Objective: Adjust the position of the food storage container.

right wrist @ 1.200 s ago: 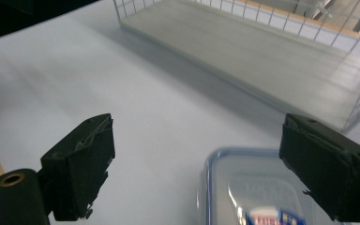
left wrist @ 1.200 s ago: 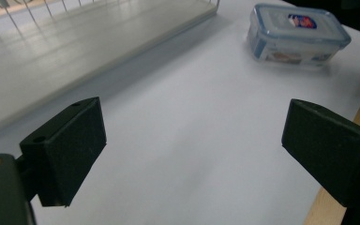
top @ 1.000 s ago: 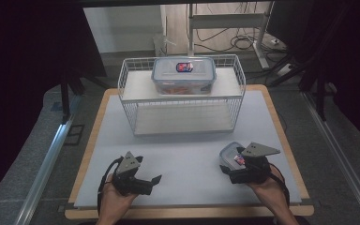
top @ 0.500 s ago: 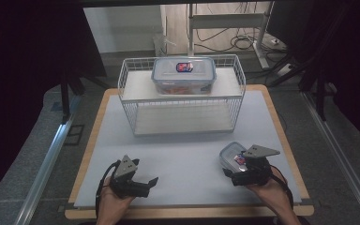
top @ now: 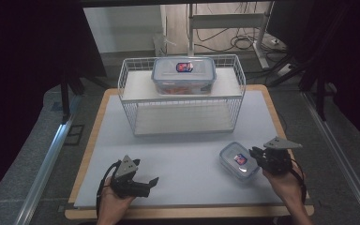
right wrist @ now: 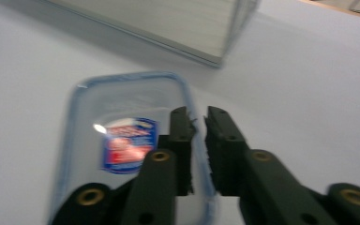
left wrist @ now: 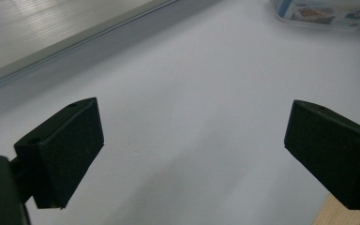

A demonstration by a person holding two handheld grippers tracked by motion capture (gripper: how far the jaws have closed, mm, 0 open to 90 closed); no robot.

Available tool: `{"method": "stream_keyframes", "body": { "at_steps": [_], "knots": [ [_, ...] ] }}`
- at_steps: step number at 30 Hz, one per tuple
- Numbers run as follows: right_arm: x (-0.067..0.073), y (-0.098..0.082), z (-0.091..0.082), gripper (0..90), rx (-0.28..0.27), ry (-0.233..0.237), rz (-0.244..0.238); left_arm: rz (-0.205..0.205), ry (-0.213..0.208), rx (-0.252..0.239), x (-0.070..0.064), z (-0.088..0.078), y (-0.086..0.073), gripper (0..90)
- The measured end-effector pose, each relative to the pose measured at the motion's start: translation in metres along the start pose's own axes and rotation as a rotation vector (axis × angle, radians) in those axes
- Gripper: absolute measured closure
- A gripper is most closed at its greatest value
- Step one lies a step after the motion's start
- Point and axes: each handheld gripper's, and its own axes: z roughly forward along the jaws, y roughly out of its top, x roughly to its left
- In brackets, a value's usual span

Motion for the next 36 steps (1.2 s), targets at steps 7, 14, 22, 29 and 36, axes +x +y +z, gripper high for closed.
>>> {"method": "stream_keyframes", "body": {
  "at_steps": [7, 14, 22, 29, 36],
  "knots": [
    [-0.019, -0.007, 0.01, 87.1, 0.064, -0.034, 0.045, 0.006, -0.001, 0.007, -0.001, 0.002, -0.001, 5.2],
    [-0.021, -0.013, 0.023, 88.8, 0.132, -0.003, 0.063, -0.002, -0.006, 0.009, 0.001, 0.003, -0.002, 5.4],
    [-0.019, -0.011, 0.027, 89.1, 0.129, 0.011, 0.065, -0.005, -0.011, 0.013, 0.001, 0.005, -0.002, 5.5],
    [0.0, -0.004, 0.035, 89.1, 0.121, 0.058, 0.034, 0.001, -0.019, 0.026, -0.001, 0.008, -0.001, 5.6],
    [0.014, 0.001, 0.042, 89.2, 0.117, 0.094, 0.019, 0.004, -0.024, 0.032, -0.003, 0.01, -0.001, 5.8]
  ]
}}
